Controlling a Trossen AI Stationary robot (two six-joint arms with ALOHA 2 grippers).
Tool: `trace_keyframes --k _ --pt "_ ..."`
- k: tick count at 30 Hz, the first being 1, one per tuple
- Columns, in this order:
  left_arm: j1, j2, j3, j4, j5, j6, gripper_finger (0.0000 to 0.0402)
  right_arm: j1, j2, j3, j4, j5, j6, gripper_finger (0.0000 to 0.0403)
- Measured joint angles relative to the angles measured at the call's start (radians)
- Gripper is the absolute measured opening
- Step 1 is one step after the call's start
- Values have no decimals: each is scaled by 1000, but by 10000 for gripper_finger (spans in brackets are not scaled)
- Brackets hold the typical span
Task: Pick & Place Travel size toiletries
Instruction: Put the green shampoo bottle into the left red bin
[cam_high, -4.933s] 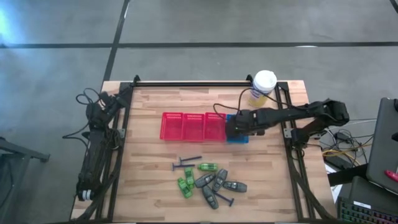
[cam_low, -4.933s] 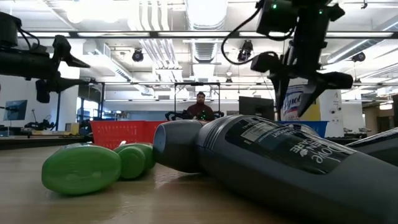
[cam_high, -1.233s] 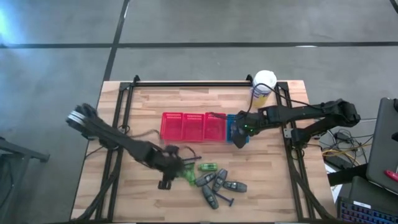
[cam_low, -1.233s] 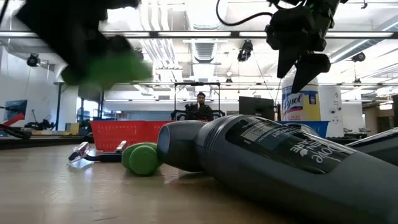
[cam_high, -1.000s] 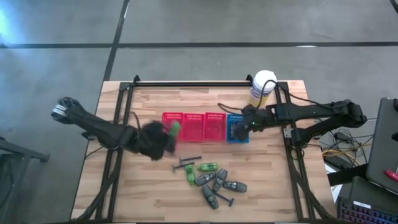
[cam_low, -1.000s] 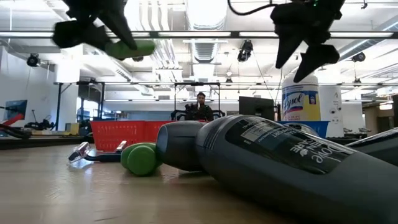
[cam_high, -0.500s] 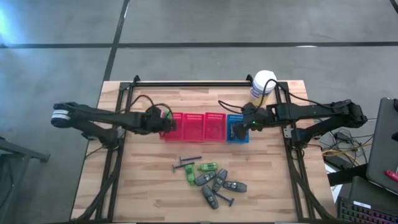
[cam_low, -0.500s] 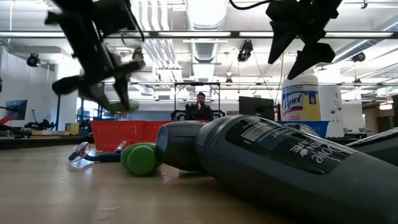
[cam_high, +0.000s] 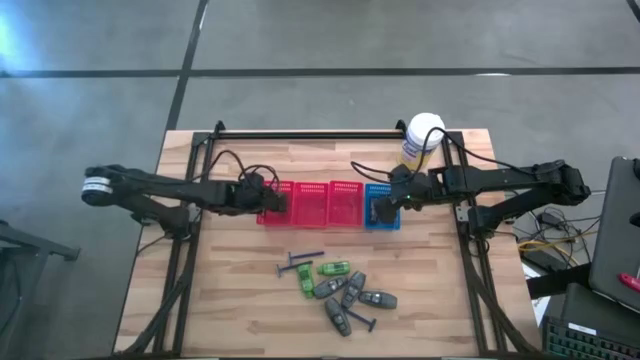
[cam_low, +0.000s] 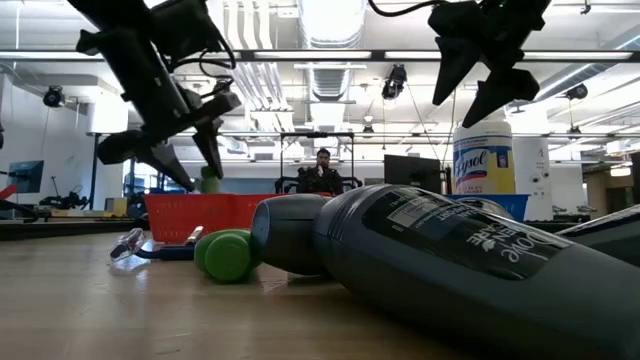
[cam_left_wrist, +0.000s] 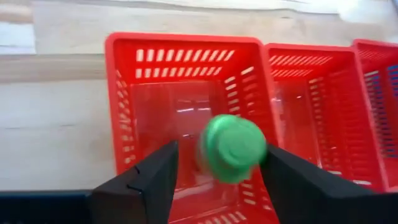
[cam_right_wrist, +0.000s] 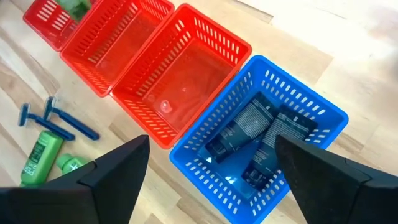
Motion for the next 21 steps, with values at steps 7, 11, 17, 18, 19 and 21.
trace_keyframes --k 7,11,17,18,19,21 --pt "-83 -54 81 47 59 250 236 0 0 0 -5 3 -5 360" --pt "-140 -53 154 -63 29 348 236 0 0 0 -5 3 -4 353" --pt "-146 -36 178 -186 -53 351 236 0 0 0 -5 3 -1 342" --pt "-143 -36 175 -187 -77 347 236 0 0 0 -5 3 2 341" --pt "-139 -37 172 -186 -104 347 236 0 0 0 -5 3 4 340" --pt "-130 -36 167 -186 -129 338 236 0 0 0 -5 3 7 338"
